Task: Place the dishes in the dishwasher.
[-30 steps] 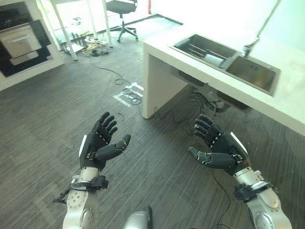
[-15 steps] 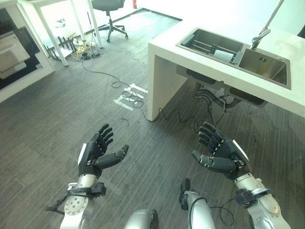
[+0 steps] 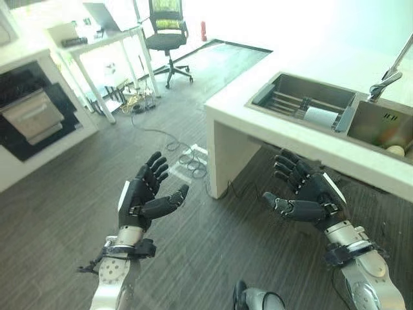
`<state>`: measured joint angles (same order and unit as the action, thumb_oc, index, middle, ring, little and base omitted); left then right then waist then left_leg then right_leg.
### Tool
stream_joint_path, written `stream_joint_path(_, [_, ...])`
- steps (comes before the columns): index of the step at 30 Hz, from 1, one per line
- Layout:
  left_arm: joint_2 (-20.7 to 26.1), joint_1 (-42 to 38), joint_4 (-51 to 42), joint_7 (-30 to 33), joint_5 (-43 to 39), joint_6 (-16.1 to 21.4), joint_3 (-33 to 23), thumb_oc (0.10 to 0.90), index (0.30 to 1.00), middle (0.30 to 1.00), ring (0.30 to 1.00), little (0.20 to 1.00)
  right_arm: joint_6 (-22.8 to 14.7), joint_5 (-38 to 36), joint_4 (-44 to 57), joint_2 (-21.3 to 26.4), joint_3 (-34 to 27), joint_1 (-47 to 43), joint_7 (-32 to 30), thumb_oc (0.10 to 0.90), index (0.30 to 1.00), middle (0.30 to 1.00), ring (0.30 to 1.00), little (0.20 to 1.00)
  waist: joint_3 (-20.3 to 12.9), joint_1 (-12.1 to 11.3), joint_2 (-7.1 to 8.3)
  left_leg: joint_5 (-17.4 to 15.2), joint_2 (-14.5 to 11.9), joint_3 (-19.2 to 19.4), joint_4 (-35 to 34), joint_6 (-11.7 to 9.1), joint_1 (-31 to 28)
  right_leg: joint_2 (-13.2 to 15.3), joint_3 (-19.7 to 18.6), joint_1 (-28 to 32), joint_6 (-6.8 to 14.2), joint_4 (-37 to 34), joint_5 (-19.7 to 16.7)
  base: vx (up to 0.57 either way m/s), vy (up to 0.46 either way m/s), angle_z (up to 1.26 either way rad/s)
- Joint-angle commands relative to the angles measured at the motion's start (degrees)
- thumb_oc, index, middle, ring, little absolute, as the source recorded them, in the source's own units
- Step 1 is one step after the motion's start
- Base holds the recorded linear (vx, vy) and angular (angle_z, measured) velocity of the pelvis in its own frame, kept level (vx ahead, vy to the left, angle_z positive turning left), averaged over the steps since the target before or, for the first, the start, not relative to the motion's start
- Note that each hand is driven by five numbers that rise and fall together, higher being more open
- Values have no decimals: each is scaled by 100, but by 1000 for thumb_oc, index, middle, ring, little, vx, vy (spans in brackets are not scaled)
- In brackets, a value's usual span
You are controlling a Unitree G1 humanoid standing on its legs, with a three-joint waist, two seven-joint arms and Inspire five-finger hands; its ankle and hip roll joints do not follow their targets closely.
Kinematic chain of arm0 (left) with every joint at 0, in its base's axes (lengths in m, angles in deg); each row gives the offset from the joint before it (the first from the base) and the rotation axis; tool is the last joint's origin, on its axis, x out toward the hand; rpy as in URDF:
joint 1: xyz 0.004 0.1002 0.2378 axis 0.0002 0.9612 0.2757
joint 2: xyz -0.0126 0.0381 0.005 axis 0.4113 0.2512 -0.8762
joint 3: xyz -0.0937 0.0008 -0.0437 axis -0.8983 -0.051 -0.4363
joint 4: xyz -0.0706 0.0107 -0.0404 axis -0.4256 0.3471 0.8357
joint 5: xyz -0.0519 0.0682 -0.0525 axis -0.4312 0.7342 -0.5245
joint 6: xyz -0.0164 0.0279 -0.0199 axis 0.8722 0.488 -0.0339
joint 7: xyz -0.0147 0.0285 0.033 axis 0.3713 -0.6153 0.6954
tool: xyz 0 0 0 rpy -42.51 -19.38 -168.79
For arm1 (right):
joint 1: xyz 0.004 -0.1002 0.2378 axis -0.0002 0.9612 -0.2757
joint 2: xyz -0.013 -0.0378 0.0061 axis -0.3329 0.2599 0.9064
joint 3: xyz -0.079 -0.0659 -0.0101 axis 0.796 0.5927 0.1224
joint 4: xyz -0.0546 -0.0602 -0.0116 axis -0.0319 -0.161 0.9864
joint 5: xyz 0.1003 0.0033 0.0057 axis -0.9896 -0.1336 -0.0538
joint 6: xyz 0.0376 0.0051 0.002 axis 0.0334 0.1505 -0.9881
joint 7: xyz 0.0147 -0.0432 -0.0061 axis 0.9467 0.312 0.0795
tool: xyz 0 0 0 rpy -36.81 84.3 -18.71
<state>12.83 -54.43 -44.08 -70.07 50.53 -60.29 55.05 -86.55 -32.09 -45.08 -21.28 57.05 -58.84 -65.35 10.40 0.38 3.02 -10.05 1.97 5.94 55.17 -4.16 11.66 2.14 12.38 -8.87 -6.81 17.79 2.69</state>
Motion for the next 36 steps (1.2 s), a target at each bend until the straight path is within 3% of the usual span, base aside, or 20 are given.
stream_joint_path(1, [365,-264,-777,-543,-360,856,-176,800,900,900,900,900,-919,-181,616,127,-441,-404,-142,800,900,900,900,900,-4,44,173,369,-71,61,-2894,355,-1044,281,-378,370,976,-60,522,275,35,-70])
stream_joint_path(2, [394,-230,-806,-591,-358,914,-212,800,900,900,900,900,-938,-211,623,102,-440,-412,-101,800,900,900,900,900,-2,48,157,397,-73,54,-3481,369,-1183,206,-498,398,1000,-60,555,277,121,-88])
stream_joint_path(3, [449,-167,-811,-607,-302,1053,-255,800,900,900,900,900,-950,-209,633,49,-408,-418,2,800,900,900,900,900,20,73,-23,191,-180,-187,-3798,295,-1018,-53,-643,461,1041,-60,634,199,146,-140])
stream_joint_path(4, [475,-126,-836,-625,-248,1126,-281,800,900,900,900,900,-938,-161,659,16,-369,-425,28,800,900,900,900,900,-3,57,-99,135,-188,-419,-3798,225,-764,-186,-762,445,1049,-60,648,331,222,-155])
stream_joint_path(5, [471,11,-995,-656,-194,1178,-305,800,900,900,900,900,-904,-59,766,-31,-273,-397,13,800,900,900,900,900,-15,-47,-215,339,-166,-943,-3798,41,-273,-430,-1023,572,1035,-60,789,339,215,-112])
stream_joint_path(7, [443,41,-1091,-712,-188,1204,-323,800,900,900,900,900,-905,-55,833,-13,-290,-347,27,800,900,900,900,900,10,-106,-267,624,-174,-1078,-3798,-35,11,-537,-1166,713,1006,-60,921,275,219,-122])
stream_joint_path(9, [432,-108,-1116,-677,-131,1214,-270,800,900,900,900,900,-941,-74,868,78,-314,-361,1,800,900,900,900,900,28,-123,-249,645,-149,-992,-3798,35,102,-472,-1213,790,1009,-60,1014,165,214,-134])
stream_joint_path(12, [575,-725,-1173,-447,127,1011,-94,800,900,900,900,900,-990,-326,1113,-26,-414,-367,-29,800,900,900,900,900,-97,58,-190,84,-110,-668,-3798,362,-299,41,-998,886,1261,-60,976,290,409,-107])
stream_joint_path(14, [628,-850,-1159,-525,76,986,-55,800,900,900,900,900,-1061,-277,1155,-116,-413,-313,-85,800,900,900,900,900,-138,115,-193,0,-90,-631,-3798,477,-399,90,-956,1019,1283,-60,945,209,281,-53])
stream_joint_path(16, [670,-844,-1197,-584,62,1035,-44,800,900,900,900,900,-1110,-266,1200,-197,-398,-251,-96,800,900,900,900,900,-161,124,-195,-52,-44,-663,-3798,573,-465,105,-806,1118,1339,-60,650,152,208,-70])
stream_joint_path(18, [686,-783,-1227,-542,142,1133,-78,800,900,900,900,900,-1140,-265,1197,-283,-335,-237,-9,800,900,900,900,900,-123,161,-309,-120,-102,-748,-3798,659,-599,96,-585,1021,1399,149,122,96,203,-36])
stream_joint_path(20, [718,-766,-1214,-361,253,1208,-124,800,900,900,900,900,-1149,-265,1120,-320,-235,-311,118,800,900,900,900,900,-94,110,-325,-189,-122,-649,-3798,683,-654,210,-300,765,1336,373,87,34,143,-50])
stream_joint_path(22, [753,-802,-1199,-261,254,1193,-191,800,900,900,900,900,-1127,-233,1013,-377,-122,-452,136,800,900,900,900,900,-97,0,-321,-241,-193,-458,-3798,636,-673,347,83,833,1291,-60,52,55,33,-83])
stream_joint_path(23, [781,-828,-1178,-252,179,1186,-214,800,900,900,900,900,-1131,-237,950,-385,-62,-547,111,800,900,900,900,900,-79,-58,-270,-264,-182,-335,-3798,603,-699,470,204,726,1300,-60,200,41,-43,-94])
stream_joint_path(25, [769,-840,-1221,-372,-99,1158,-318,800,900,900,900,900,-1125,-252,904,-391,-40,-692,89,800,900,900,900,900,-70,-121,-126,-386,-90,-138,-3798,600,-779,688,213,297,1419,-60,277,61,-73,-65])
stream_joint_path(27, [747,-848,-1315,-408,59,1252,-354,800,900,900,900,900,-1053,-195,949,-393,-14,-818,80,800,900,900,900,900,-78,-122,-67,-513,-16,-88,-3798,625,-857,844,79,-81,1522,-60,42,104,-107,-52])
stream_joint_path(30, [754,-835,-1456,-352,196,1246,-399,800,900,900,900,900,-1059,-201,1052,-380,12,-878,201,800,900,900,900,900,-96,-119,-59,-617,-3,-127,-3798,672,-908,826,-83,-241,1582,-60,36,106,-155,-52])
stream_joint_path(36, [765,-953,-1448,-111,181,1276,-288,800,900,900,900,900,-997,-134,1130,-220,123,-1175,19,800,900,900,900,900,-234,-101,-64,-749,-79,31,-3798,664,-1096,762,48,-228,1565,-60,193,154,-215,21])
